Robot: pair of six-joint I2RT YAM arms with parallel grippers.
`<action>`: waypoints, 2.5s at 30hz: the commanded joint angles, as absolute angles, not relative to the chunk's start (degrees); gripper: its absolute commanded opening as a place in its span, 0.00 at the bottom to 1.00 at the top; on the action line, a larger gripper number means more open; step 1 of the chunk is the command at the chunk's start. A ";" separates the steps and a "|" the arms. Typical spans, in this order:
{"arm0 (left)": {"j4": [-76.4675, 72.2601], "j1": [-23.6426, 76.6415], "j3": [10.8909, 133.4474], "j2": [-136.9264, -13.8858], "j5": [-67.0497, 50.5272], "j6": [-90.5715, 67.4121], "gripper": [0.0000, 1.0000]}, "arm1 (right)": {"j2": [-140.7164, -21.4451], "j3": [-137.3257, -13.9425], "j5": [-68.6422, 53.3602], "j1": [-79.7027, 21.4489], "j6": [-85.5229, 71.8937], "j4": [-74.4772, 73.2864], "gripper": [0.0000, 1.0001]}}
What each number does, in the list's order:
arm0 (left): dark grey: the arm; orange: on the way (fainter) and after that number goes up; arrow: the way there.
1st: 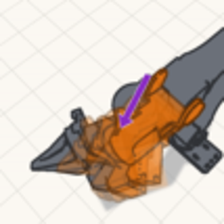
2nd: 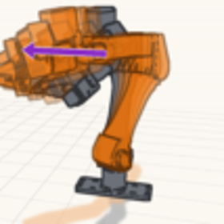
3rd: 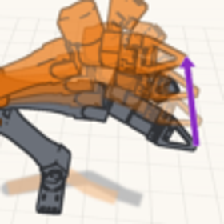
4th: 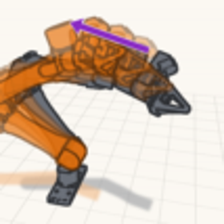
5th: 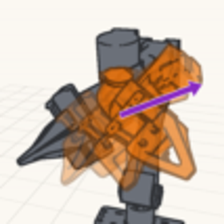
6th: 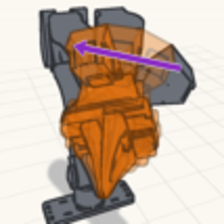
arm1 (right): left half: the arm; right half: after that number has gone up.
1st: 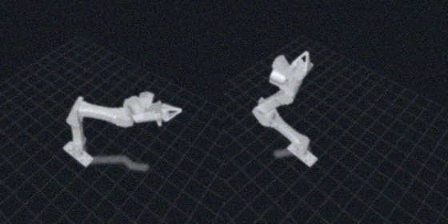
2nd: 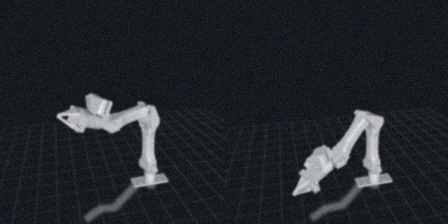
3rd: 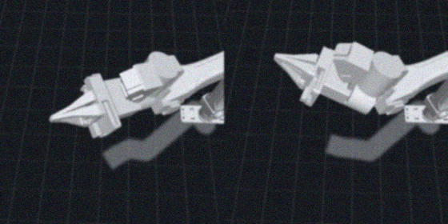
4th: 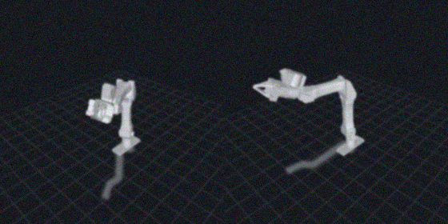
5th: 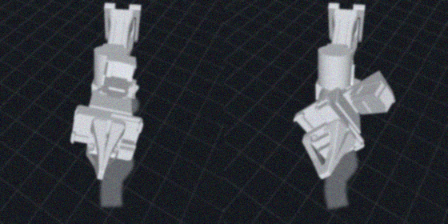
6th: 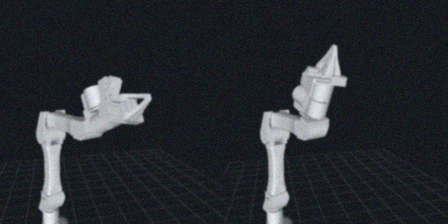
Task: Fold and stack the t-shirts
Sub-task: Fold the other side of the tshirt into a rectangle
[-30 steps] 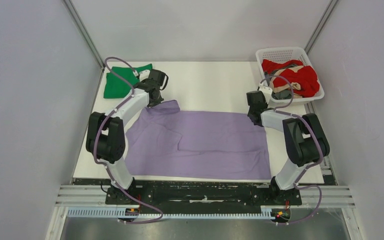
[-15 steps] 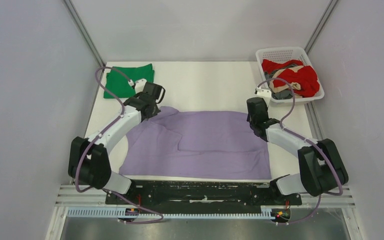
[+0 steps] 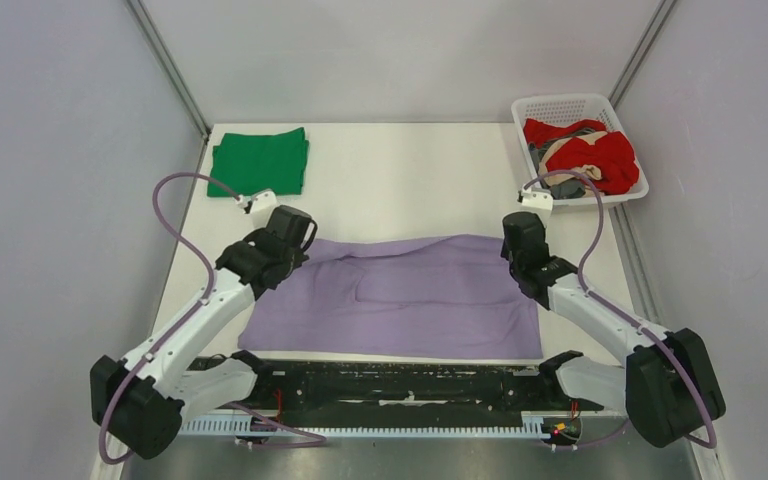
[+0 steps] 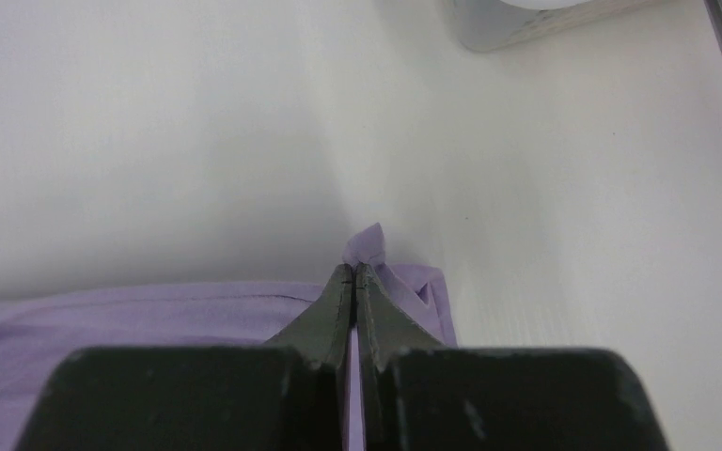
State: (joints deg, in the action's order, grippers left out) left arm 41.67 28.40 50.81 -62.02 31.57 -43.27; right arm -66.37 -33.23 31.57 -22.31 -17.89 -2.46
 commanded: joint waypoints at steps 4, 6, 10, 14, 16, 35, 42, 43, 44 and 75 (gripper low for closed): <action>52.29 31.60 47.88 -51.69 36.32 -52.72 0.02 | -61.90 -32.35 32.79 -23.06 -17.38 -5.95 0.00; 54.54 32.52 46.74 -49.62 35.75 -54.32 0.02 | -60.66 -32.09 32.70 -23.33 -17.37 -6.78 0.00; 59.21 34.33 44.95 -47.98 34.21 -58.16 0.02 | -59.29 -31.65 31.87 -23.55 -17.34 -8.54 0.00; 64.46 36.66 44.31 -46.96 33.72 -61.95 0.02 | -58.72 -30.34 31.64 -23.66 -17.51 -9.36 0.00; 66.53 37.16 43.72 -46.80 33.08 -62.93 0.02 | -58.87 -29.90 31.81 -23.72 -17.98 -9.91 0.01; 57.91 47.72 43.85 -46.85 22.13 -61.54 1.00 | -43.76 -20.97 35.01 -23.70 -23.15 -17.27 0.98; 38.31 41.24 41.39 -56.20 21.87 -53.63 1.00 | -41.87 -20.60 29.95 -23.69 -19.03 -13.57 0.98; 35.45 40.08 40.50 -57.60 20.96 -52.61 1.00 | -41.76 -20.59 29.76 -23.73 -19.05 -13.35 0.98; 32.13 38.93 39.26 -59.20 20.56 -51.59 1.00 | -41.78 -20.44 29.58 -23.73 -19.04 -13.20 0.98; 13.52 48.11 26.92 -59.41 2.78 -47.56 1.00 | -41.34 -17.58 22.67 -23.73 -16.67 -8.32 0.98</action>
State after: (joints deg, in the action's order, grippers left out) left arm 18.48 47.09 26.59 -56.86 4.89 -50.98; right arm -41.95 -17.93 24.01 -23.53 -17.93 -11.16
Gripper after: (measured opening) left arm 0.994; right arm 0.979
